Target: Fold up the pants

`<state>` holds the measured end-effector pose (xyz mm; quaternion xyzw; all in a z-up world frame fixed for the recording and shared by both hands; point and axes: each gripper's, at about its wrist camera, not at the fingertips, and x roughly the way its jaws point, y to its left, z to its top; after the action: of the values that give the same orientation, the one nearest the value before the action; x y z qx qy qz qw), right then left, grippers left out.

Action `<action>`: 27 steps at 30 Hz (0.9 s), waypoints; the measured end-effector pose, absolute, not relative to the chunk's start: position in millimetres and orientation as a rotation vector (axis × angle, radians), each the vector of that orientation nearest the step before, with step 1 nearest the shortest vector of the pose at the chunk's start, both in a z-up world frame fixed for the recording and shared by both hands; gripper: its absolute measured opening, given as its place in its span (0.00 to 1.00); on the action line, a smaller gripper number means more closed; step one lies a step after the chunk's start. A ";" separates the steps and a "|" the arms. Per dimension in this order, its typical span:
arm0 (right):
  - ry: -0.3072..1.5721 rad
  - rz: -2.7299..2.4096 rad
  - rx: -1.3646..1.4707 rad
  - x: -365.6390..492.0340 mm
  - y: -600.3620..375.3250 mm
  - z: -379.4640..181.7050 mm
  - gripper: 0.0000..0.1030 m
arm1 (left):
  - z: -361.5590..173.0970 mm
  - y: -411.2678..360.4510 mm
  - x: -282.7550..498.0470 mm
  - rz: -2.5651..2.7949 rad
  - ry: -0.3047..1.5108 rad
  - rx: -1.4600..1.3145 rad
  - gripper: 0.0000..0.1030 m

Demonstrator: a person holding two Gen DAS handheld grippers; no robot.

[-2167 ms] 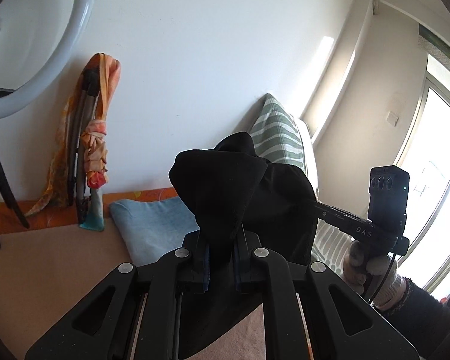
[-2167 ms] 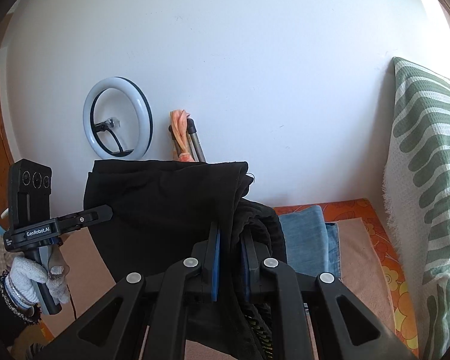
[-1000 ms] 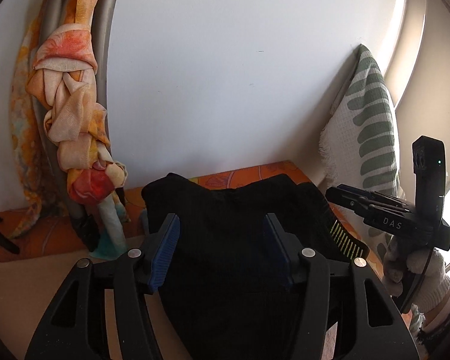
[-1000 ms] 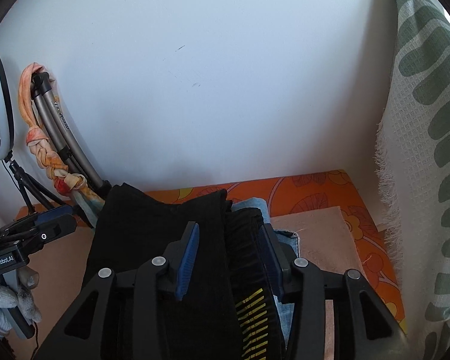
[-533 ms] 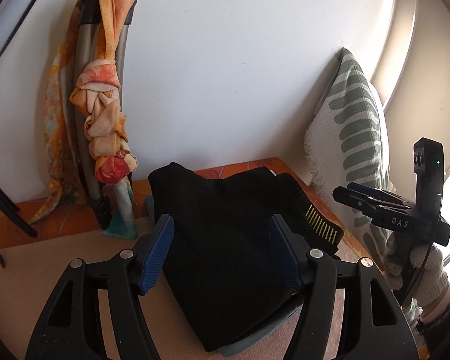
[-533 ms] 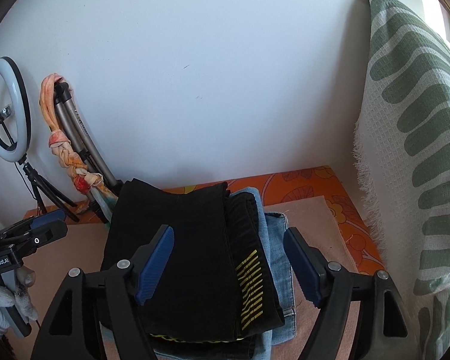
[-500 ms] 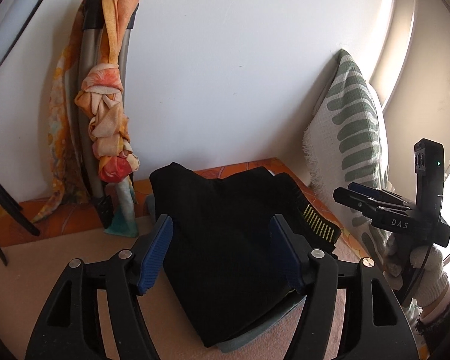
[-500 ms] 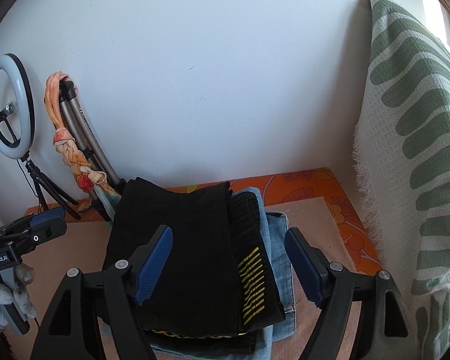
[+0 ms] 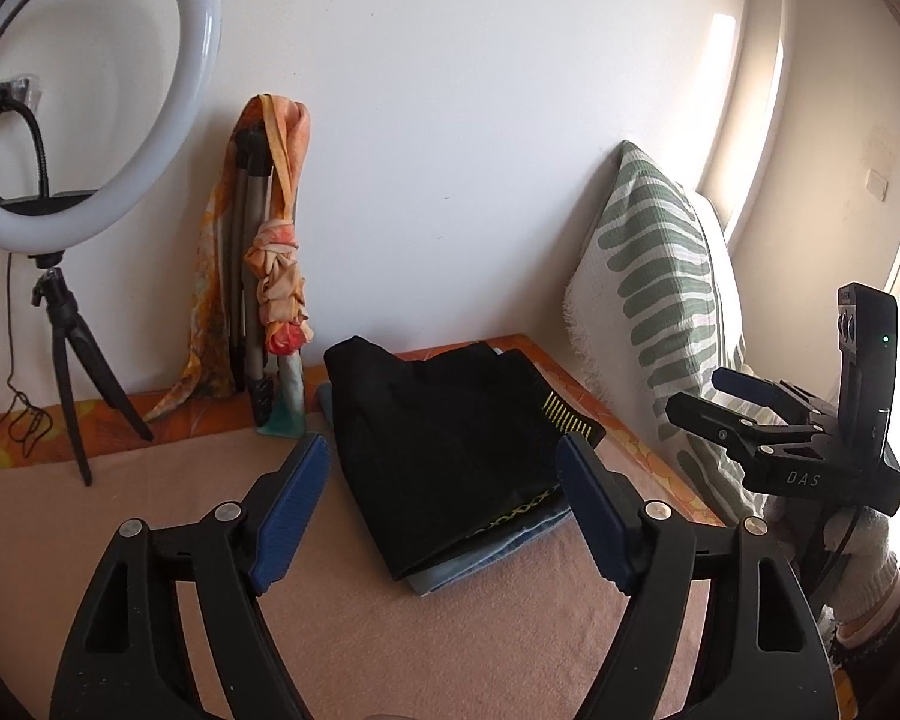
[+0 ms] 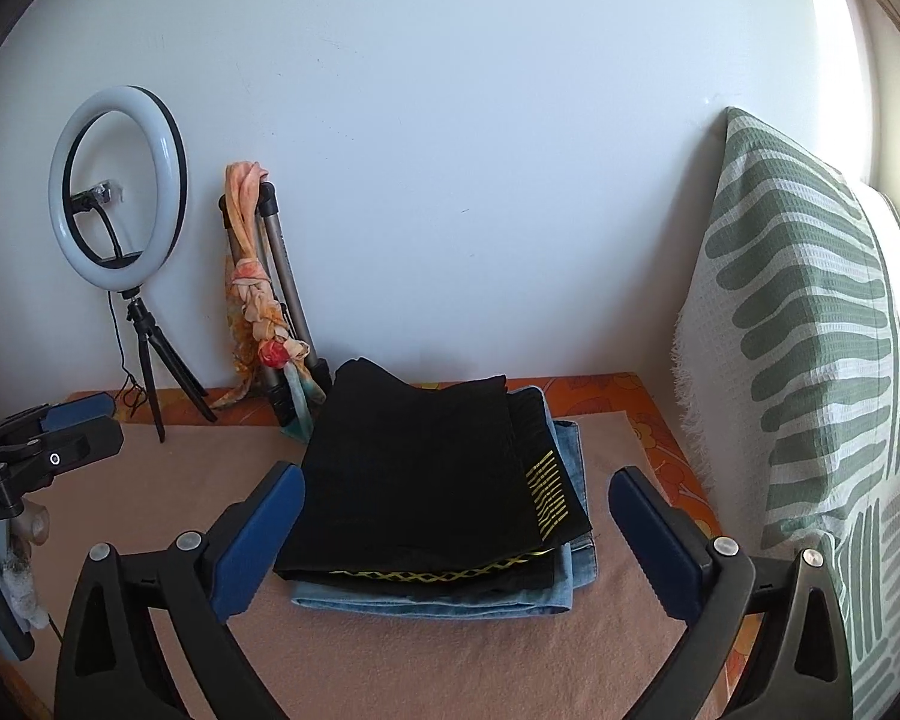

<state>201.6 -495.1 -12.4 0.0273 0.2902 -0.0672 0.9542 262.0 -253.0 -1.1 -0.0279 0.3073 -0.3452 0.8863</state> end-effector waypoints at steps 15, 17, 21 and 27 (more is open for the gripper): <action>0.535 -0.123 0.049 104.9 -432.5 -4.4 1.00 | 9.1 -213.2 153.4 -0.692 0.581 -0.018 0.81; 0.530 -0.115 0.058 95.9 -427.5 -5.9 1.00 | 8.5 -209.9 143.4 -0.689 0.576 -0.015 0.81; 0.512 -0.131 0.045 77.4 -417.0 -12.4 1.00 | 3.6 -201.1 127.5 -0.679 0.567 -0.029 0.81; 0.498 -0.150 0.093 58.0 -413.2 -28.4 1.00 | -8.6 -193.7 118.2 -0.621 0.593 -0.028 0.81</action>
<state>58.0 -413.2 -28.4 0.0457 0.2460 -0.0744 0.9653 118.2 -193.7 -8.6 -0.0136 0.2873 -0.3011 0.9092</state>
